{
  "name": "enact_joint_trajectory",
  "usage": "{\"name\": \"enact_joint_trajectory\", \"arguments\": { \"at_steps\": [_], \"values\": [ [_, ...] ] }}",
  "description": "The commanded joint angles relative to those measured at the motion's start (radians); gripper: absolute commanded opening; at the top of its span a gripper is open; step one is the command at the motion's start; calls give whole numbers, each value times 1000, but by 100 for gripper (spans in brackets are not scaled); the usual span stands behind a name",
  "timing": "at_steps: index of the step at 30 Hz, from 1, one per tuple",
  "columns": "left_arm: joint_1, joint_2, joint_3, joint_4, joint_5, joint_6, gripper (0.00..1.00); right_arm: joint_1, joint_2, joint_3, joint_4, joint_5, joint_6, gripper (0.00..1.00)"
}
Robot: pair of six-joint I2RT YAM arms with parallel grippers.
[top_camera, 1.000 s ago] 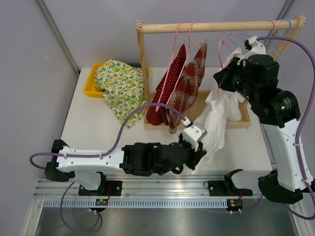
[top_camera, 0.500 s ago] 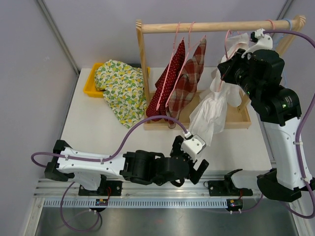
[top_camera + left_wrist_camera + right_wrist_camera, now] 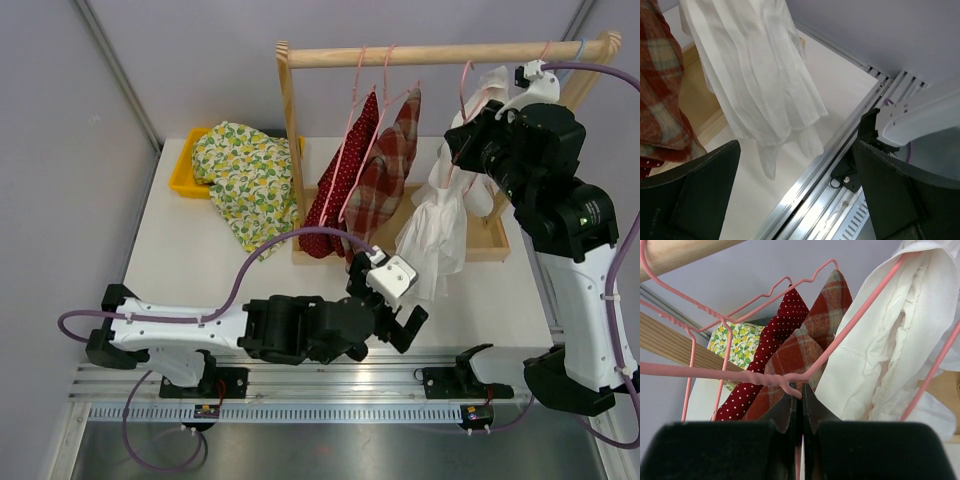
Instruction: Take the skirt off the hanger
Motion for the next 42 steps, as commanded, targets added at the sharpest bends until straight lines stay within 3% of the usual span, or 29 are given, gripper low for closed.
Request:
{"name": "enact_joint_trajectory", "arguments": {
  "at_steps": [1,4,6,7,11,13,15,21,27,35,42],
  "values": [
    [63,21,-3,184,75,49,99,-6,-35,37,81,-8,1,0],
    [98,58,-27,259,93,68,98,-6,-38,54,64,-3,-4,0],
    [117,76,-34,293,119,66,90,-6,-46,61,56,-2,-3,0],
    [141,93,-38,324,136,63,65,-6,-47,66,54,1,-1,0],
    [158,131,-5,309,174,38,17,-6,-49,83,36,23,-6,0],
    [154,133,2,272,191,11,12,-6,-43,95,28,34,-12,0],
    [143,107,-38,274,208,-23,0,-6,-36,103,27,49,-18,0],
    [2,18,-242,332,120,-128,0,-6,-7,133,36,77,-15,0],
    [-229,-5,-316,196,-109,-274,0,-6,19,182,42,106,-24,0],
    [-380,45,-226,-68,-313,-443,0,-6,40,190,61,127,-32,0],
    [-529,114,-16,-524,-500,-730,0,-17,89,218,87,159,-53,0]
  ]
}}
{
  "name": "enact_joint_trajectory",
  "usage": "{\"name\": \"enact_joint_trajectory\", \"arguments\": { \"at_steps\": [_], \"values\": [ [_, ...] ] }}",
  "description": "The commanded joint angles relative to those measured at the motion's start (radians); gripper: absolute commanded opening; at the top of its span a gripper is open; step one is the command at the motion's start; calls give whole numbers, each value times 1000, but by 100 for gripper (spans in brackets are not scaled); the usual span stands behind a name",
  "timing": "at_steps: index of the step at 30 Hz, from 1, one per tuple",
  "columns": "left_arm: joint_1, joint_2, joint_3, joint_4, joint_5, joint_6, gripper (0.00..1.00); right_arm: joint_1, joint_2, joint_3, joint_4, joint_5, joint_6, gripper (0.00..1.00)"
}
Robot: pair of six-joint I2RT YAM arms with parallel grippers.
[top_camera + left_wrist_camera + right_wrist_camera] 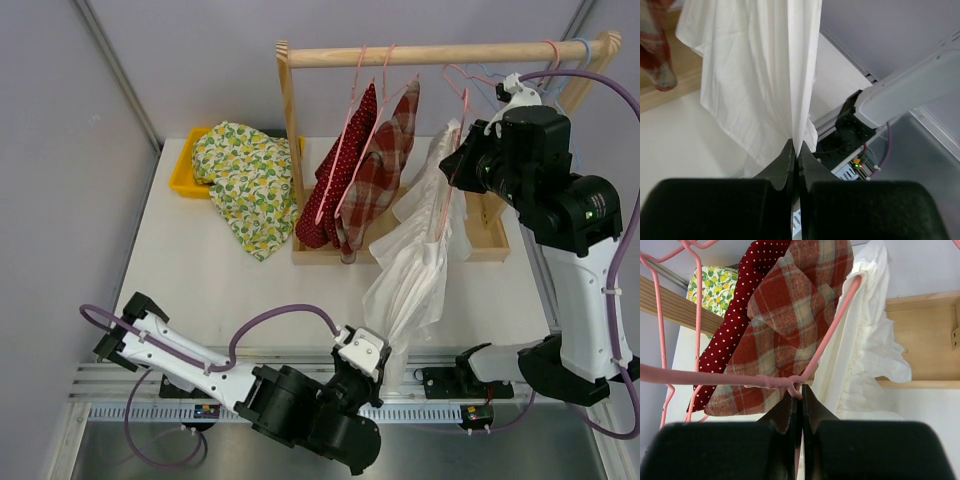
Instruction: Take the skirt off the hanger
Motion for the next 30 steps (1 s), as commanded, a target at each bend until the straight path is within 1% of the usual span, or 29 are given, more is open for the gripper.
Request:
{"name": "enact_joint_trajectory", "arguments": {
  "at_steps": [1,2,3,4,5,7,8,9,11,15,19,22,24,28,30],
  "values": [
    [-198,67,88,-450,-9,-260,0,-40,29,74,404,194,-86,0],
    [-215,81,121,-516,-23,-304,0,-51,39,72,408,194,-84,0],
    [-244,101,198,-652,-48,-397,0,-57,45,74,420,191,-81,0],
    [-256,139,233,-722,-54,-445,0,-65,52,77,422,185,-76,0],
    [-266,162,268,-836,-60,-534,0,-87,66,89,424,165,-66,0],
    [-286,217,329,-930,-60,-605,0,-106,82,101,422,143,-55,0],
    [-289,233,345,-1016,-57,-687,0,-114,94,113,424,128,-46,0],
    [-301,246,359,-1050,-57,-725,0,-130,101,121,425,123,-46,0],
    [-312,265,382,-1051,-46,-727,0,-144,126,150,421,129,-39,0],
    [-362,254,382,-1052,-36,-791,0,-199,160,178,437,119,-32,0],
    [-398,283,428,-1051,-23,-774,0,-250,224,219,427,74,-6,0],
    [-411,329,486,-1052,0,-730,0,-288,272,264,410,40,17,0],
    [-419,328,481,-1052,6,-745,0,-301,295,299,410,30,26,0],
    [-438,325,506,-1052,3,-730,0,-324,387,441,366,17,42,0],
    [-445,325,509,-1052,1,-736,0,-327,414,475,359,4,52,0]
  ]
}}
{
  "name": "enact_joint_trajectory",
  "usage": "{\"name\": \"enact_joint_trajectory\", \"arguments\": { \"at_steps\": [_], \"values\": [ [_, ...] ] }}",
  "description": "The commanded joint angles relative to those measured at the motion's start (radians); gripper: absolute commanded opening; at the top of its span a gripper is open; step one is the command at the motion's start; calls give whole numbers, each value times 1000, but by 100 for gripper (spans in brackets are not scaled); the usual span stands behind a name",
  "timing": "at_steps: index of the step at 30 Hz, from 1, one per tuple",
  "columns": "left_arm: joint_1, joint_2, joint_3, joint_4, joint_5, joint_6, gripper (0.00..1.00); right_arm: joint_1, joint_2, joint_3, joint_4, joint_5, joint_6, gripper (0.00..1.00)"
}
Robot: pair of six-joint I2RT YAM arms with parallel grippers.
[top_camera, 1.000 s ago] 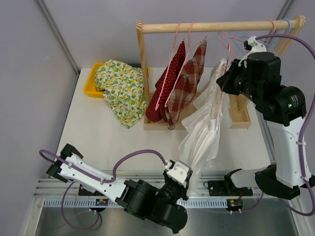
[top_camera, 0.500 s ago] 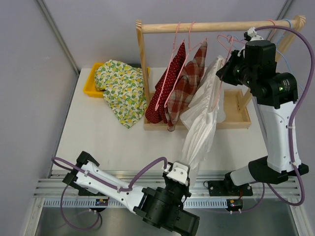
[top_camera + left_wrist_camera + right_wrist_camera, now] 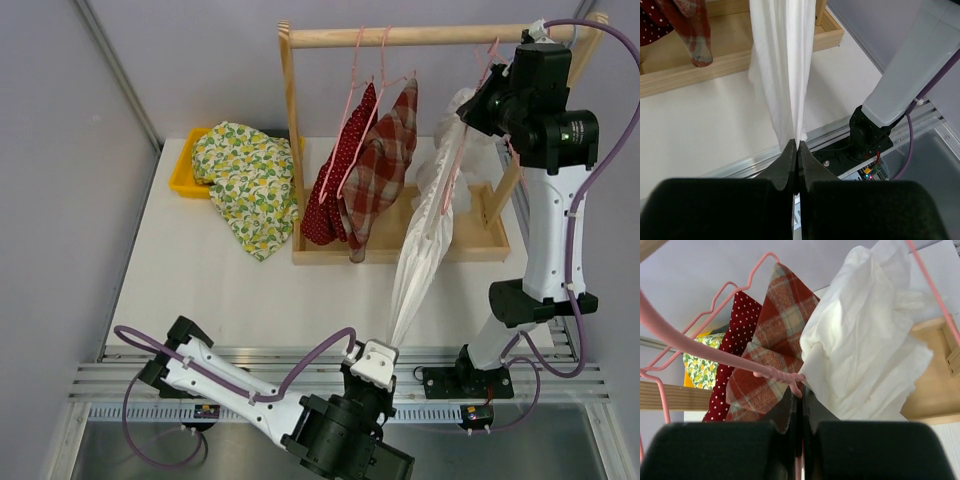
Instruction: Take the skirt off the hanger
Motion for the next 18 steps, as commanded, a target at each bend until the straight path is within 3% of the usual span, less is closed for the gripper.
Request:
{"name": "enact_joint_trajectory", "arguments": {
  "at_steps": [1,7,12,15,18],
  "values": [
    [-412,2,40,-201,133,-49,0,-38,42,118,336,111,3,0],
    [-398,-39,-41,-201,93,-144,0,-41,-48,-32,365,27,63,0],
    [-285,-146,-172,-198,6,-164,0,-41,-171,-179,333,-127,115,0],
    [-151,-195,-198,-197,-57,-98,0,-41,-284,-311,324,-228,154,0],
    [-9,-217,-169,-122,-135,95,0,-41,-379,-397,287,-311,181,0]
  ]
}}
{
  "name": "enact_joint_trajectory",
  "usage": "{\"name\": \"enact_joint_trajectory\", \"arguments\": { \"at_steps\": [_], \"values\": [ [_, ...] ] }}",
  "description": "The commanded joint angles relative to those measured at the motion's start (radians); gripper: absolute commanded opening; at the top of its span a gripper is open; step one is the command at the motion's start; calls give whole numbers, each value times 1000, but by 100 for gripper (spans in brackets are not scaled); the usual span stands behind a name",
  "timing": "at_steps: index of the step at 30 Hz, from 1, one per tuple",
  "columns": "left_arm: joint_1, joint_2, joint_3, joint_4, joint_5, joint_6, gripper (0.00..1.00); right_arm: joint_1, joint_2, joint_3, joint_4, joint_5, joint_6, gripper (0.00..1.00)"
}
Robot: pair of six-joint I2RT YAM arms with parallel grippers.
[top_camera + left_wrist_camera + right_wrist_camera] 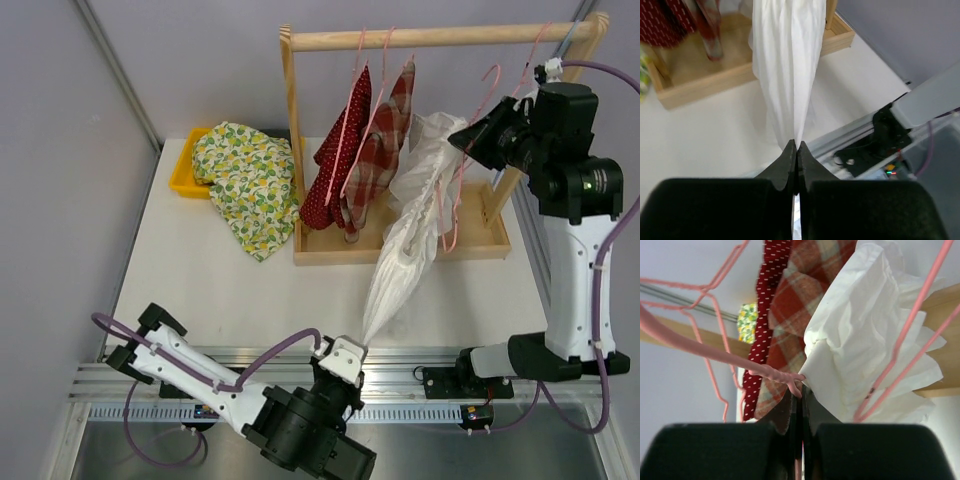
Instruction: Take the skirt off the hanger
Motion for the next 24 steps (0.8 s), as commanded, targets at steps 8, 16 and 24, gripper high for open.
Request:
{"name": "enact_joint_trajectory", "arguments": {
  "at_steps": [8,16,24],
  "values": [
    [455,-262,-283,1262,288,1457,0,-18,-262,-132,7,-288,57,0],
    [714,-55,22,1220,494,1596,0,-18,-348,-119,-184,-413,47,0],
    [632,-112,-100,1197,507,1482,0,-18,-230,-47,-113,-232,-11,0]
  ]
}}
